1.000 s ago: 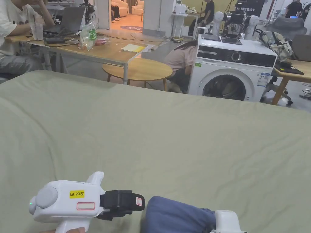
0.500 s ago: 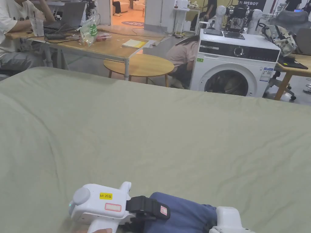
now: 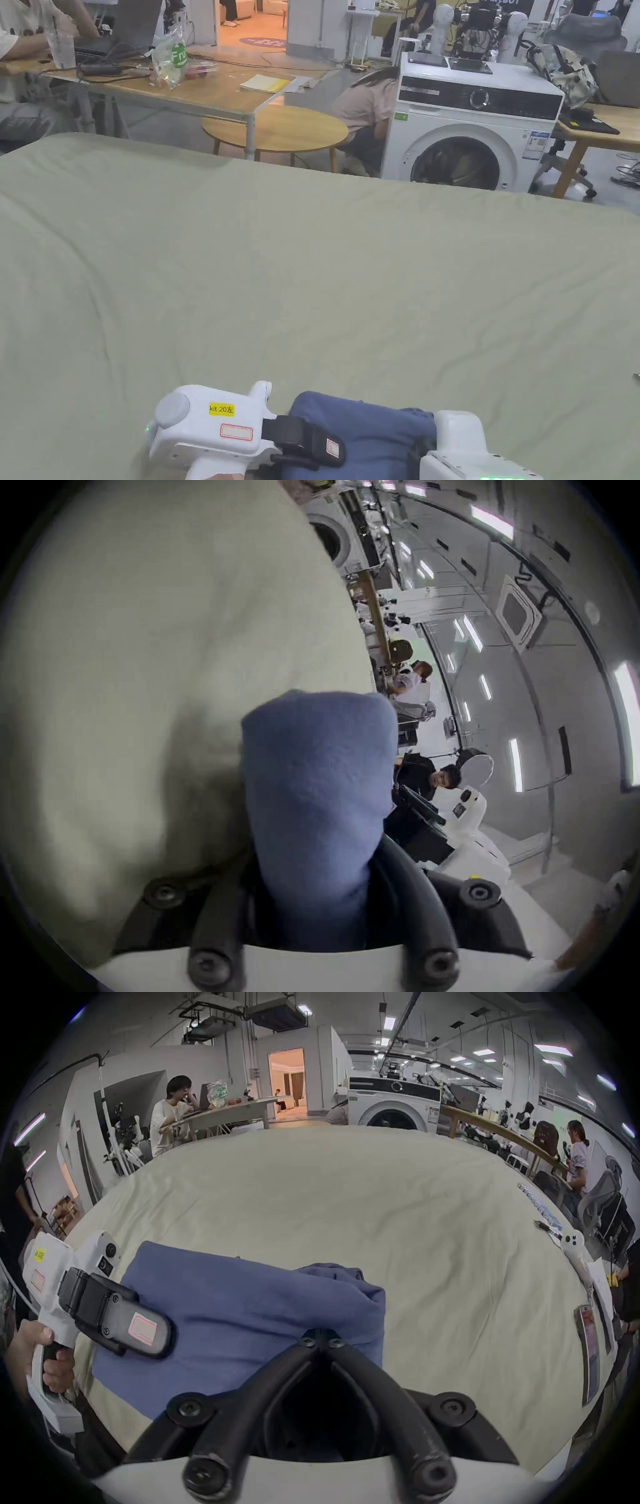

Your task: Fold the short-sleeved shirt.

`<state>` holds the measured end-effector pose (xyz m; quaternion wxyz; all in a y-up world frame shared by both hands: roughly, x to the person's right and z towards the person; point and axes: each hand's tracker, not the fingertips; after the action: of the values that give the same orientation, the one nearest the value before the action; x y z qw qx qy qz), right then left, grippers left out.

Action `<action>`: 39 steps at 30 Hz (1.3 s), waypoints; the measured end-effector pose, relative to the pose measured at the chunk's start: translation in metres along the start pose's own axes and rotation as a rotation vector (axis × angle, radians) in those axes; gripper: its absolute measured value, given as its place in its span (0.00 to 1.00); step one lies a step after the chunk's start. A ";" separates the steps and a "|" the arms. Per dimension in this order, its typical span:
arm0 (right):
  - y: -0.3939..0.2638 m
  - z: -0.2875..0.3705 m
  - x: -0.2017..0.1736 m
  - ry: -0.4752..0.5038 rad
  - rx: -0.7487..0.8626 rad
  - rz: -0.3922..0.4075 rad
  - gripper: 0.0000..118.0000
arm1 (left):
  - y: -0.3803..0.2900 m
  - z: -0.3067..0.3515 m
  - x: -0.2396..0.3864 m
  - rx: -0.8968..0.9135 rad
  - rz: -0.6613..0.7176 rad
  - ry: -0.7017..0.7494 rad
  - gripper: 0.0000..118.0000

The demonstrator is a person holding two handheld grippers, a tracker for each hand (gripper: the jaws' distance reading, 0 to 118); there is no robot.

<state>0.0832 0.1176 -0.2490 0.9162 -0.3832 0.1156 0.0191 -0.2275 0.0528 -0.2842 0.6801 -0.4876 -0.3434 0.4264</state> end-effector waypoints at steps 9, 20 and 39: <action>0.018 0.023 -0.002 0.004 0.189 0.051 0.00 | 0.000 0.019 0.020 0.045 -0.077 0.029 0.16; 0.083 0.069 -0.046 0.026 0.646 0.046 0.00 | 0.008 0.127 0.036 0.161 -0.079 0.119 0.16; 0.117 0.033 -0.293 0.402 0.609 0.261 0.00 | -0.033 0.458 0.009 0.407 0.108 0.551 0.16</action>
<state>-0.2101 0.2392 -0.2422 0.9370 -0.0721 0.3409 0.0249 -0.6202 0.2252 -0.1197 0.8071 -0.4562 -0.0286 0.3738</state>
